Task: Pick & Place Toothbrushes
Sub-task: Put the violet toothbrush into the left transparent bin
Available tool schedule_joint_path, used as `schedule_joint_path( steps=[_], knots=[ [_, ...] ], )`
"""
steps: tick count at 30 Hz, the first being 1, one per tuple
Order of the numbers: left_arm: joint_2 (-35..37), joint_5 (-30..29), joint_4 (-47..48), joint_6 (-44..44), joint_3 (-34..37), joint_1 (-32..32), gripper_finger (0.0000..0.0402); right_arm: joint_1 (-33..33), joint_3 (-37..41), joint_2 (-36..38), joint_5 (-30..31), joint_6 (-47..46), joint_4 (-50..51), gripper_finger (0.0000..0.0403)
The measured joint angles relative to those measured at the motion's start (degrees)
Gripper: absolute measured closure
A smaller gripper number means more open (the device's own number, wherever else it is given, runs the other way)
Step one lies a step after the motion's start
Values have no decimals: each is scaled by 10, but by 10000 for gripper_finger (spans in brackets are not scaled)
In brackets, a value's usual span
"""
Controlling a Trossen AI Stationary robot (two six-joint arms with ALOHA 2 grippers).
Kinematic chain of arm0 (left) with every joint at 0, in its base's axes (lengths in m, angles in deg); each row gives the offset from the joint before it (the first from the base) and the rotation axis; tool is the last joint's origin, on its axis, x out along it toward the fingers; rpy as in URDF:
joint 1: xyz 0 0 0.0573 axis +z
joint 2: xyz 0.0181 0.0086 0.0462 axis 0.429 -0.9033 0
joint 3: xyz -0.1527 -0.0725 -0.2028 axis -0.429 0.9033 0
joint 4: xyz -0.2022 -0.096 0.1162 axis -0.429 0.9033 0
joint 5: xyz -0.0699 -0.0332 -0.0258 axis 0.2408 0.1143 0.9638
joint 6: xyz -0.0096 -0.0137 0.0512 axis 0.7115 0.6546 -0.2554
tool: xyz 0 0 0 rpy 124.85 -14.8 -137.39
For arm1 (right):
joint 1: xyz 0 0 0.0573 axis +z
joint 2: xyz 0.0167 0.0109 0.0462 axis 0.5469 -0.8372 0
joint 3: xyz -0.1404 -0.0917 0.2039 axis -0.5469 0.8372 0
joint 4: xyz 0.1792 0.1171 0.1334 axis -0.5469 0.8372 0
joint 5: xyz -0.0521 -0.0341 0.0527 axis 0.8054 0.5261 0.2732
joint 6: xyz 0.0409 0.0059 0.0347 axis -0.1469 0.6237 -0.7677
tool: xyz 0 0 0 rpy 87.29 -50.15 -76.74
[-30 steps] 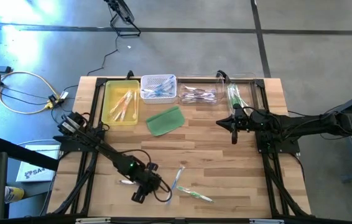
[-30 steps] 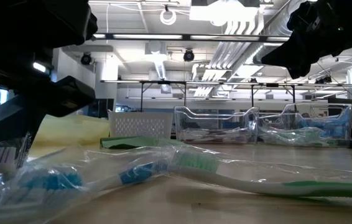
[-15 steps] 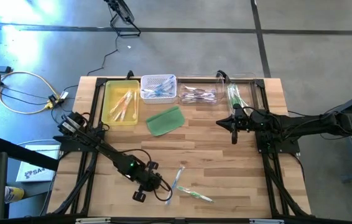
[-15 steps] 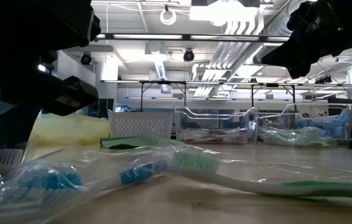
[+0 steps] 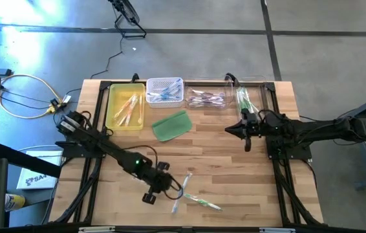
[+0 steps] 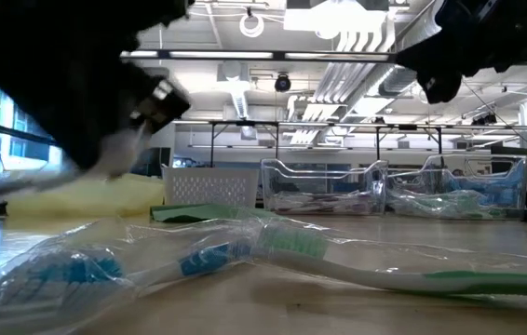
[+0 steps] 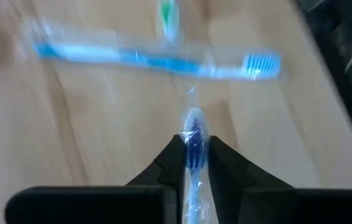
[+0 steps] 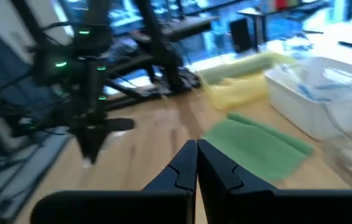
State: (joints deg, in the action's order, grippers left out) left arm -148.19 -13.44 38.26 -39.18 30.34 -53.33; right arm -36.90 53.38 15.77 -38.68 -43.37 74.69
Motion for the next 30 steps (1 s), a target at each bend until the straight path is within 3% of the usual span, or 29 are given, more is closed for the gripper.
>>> schedule_joint_path(
  steps=[12, 20, 26, 30],
  knots=[
    [113, 17, -41, -109, -4, 116, 360, 0, 0, 34, -176, -28, -47, 399],
    [127, 20, -34, -204, -107, 216, 360, 0, 0, 38, -239, -24, -45, 399],
    [114, 33, -34, -232, -183, 292, 360, 0, 0, 38, -230, 12, -43, 399],
    [115, 69, -107, -232, -195, 329, 360, 0, 0, 38, -162, 37, -43, 399]
  ],
)
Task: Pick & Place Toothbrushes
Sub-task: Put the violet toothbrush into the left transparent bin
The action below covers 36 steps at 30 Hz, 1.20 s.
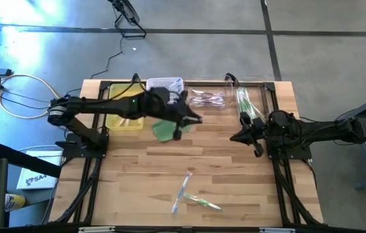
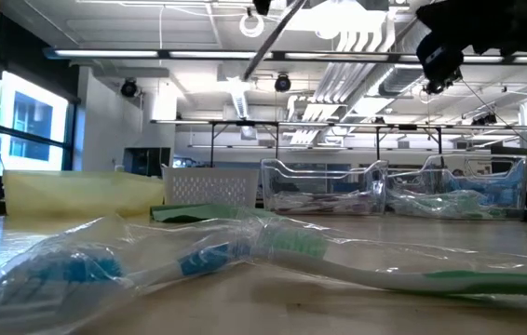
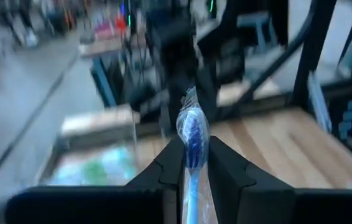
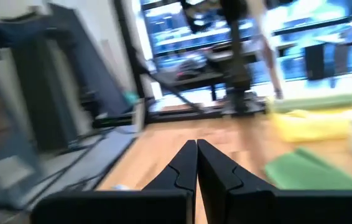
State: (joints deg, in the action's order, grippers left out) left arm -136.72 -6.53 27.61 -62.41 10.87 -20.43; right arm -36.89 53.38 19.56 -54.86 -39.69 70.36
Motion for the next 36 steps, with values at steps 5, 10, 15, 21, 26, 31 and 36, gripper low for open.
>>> schedule_joint_path(
  steps=[5, 10, 15, 21, 26, 31, 36],
  knots=[
    [-6, 44, -151, 7, 0, 28, 360, 0, 0, -5, 85, 28, -40, 399],
    [-33, 70, -282, 47, 1, 41, 361, 0, 0, -35, 150, 66, -146, 397],
    [-46, 86, -308, 62, 0, 40, 361, 0, 0, -83, 193, 85, -216, 353],
    [-47, 86, -300, 61, 1, 36, 361, 0, 0, -163, 212, 86, -274, 250],
    [-47, 86, -285, 60, 1, 35, 361, 0, 0, -239, 208, 86, -389, 206],
    [-47, 86, -275, 60, 1, 35, 361, 0, -32, -306, 206, 89, -422, 205],
    [-47, 86, -274, 60, 1, 35, 361, 0, -86, -376, 206, 92, -415, 207]
  ],
)
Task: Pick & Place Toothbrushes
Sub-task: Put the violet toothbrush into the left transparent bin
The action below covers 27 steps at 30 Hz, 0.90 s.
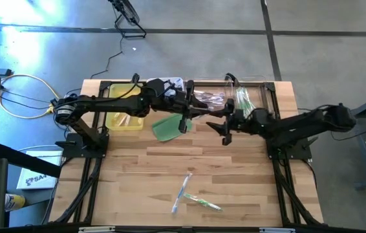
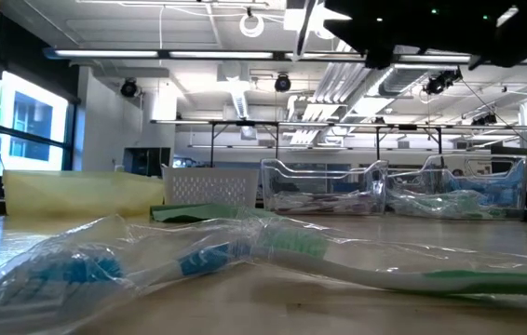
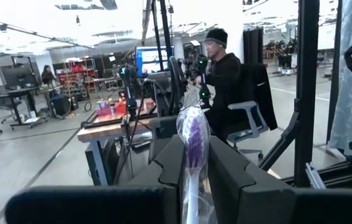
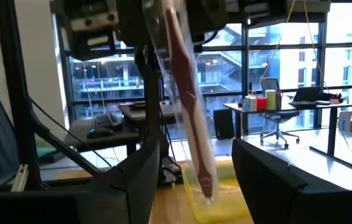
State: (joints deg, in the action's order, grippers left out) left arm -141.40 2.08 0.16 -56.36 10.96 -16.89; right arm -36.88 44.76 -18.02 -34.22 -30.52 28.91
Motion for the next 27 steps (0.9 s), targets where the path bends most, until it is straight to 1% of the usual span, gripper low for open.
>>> schedule_joint_path(
  steps=[8, 13, 15, 18, 25, 27],
  knots=[
    [0, 0, -4, 0, 0, 0, 361, 0, -58, -85, 0, 5, -1, 207],
    [0, 6, -4, 0, 0, 0, 361, 0, -75, -113, 0, 9, -1, 209],
    [0, 10, -4, 0, 0, 0, 361, 0, -76, -116, 2, 12, -1, 216],
    [0, 12, -4, 0, 0, 0, 361, 0, -76, -115, 14, 14, -1, 244],
    [0, 8, -4, 1, 0, 0, 361, 0, -76, -115, 11, 17, 3, 353],
    [0, 10, -4, 3, 0, 0, 361, 0, -76, -115, 1, 16, 5, 361]
  ],
)
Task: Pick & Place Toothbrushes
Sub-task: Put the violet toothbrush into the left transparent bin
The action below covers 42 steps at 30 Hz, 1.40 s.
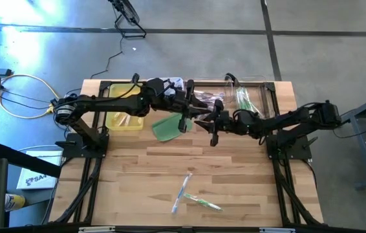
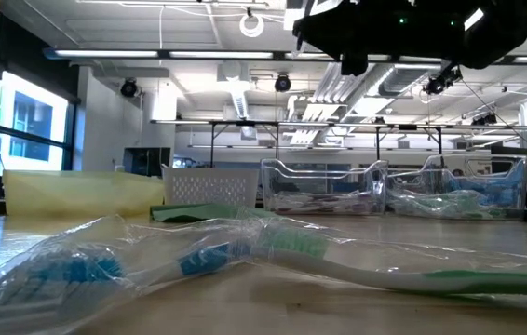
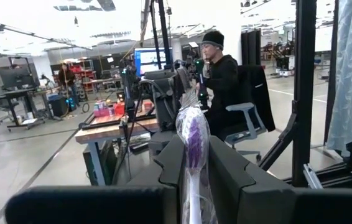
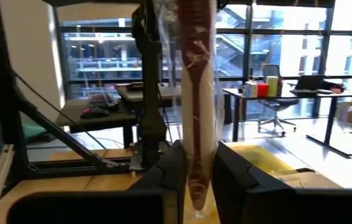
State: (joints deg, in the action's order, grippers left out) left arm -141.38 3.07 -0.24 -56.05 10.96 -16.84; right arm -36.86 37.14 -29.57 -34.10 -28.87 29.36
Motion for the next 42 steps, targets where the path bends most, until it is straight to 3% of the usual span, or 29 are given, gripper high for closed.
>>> schedule_joint_path(
  steps=[9, 24, 33, 38, 42],
  knots=[
    [0, 4, 2, -1, 0, 0, 350, 11, 0, 0, -1, -7, 7, 361],
    [3, 25, 4, -31, 0, 1, 197, 11, 0, 33, 0, -9, 36, 360],
    [48, 116, 77, -31, 0, 51, 188, 11, 0, 111, 58, 2, 185, 360],
    [77, 119, 134, -32, 0, 76, 188, 6, 0, 143, 74, 12, 221, 361],
    [100, 126, 173, -28, 0, 94, 188, -5, 0, 162, 128, 7, 276, 360]
  ],
)
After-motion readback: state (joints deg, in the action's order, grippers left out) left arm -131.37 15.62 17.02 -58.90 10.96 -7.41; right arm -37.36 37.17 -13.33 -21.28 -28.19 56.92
